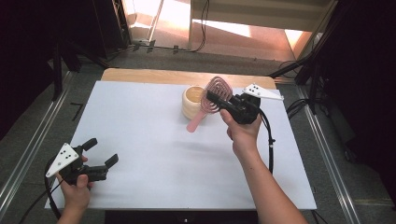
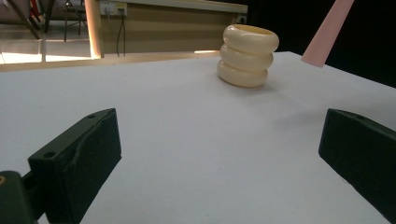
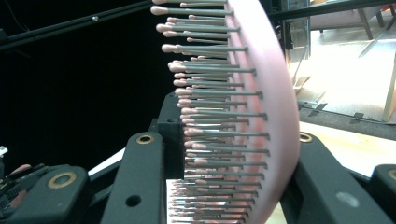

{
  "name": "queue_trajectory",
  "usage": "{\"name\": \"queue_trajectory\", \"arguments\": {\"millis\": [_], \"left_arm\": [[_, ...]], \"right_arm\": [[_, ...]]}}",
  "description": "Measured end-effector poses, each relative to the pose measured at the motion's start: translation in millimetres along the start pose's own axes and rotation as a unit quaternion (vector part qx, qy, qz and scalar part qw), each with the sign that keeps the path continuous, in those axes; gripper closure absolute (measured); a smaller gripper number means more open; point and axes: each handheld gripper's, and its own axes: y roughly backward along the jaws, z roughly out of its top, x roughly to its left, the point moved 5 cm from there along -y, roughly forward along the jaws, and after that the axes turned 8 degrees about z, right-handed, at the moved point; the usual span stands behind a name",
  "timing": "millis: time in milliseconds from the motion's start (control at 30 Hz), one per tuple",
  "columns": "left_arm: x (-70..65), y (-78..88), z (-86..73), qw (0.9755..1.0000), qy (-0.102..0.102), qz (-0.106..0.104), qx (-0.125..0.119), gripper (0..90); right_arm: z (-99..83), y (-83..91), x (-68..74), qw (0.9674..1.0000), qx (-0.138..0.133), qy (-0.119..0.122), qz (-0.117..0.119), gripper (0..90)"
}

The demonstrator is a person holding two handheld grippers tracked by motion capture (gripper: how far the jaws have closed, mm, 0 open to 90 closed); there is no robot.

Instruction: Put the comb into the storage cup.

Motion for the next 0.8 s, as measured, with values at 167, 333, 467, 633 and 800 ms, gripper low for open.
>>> {"name": "queue_trajectory", "arguments": {"millis": [167, 333, 467, 633, 800], "left_arm": [[-0.2, -0.1, -0.1, 1.0000, 0.000, 0.000, 0.000, 0.0], [0.0, 0.1, -0.1, 1.0000, 0.001, -0.002, 0.000, 0.0], [0.0, 0.1, -0.2, 1.0000, 0.001, -0.002, 0.000, 0.0], [-0.7, 0.0, -0.3, 1.0000, 0.000, -0.003, 0.000, 0.0], [-0.7, 0.5, -0.2, 1.0000, 0.002, -0.003, -0.002, 0.0]], "right_arm": [[5.7, -0.2, -3.5, 1.0000, -0.008, -0.003, 0.001, 62.4], [10.3, -0.6, -6.4, 0.9999, -0.010, -0.002, -0.002, 62.4], [14.6, -0.8, -9.9, 0.9999, -0.013, 0.001, -0.006, 62.4], [19.4, -0.5, -15.3, 0.9998, -0.016, 0.000, -0.011, 62.4], [23.3, -0.6, -19.8, 0.9997, -0.021, -0.002, -0.016, 62.4]]}}
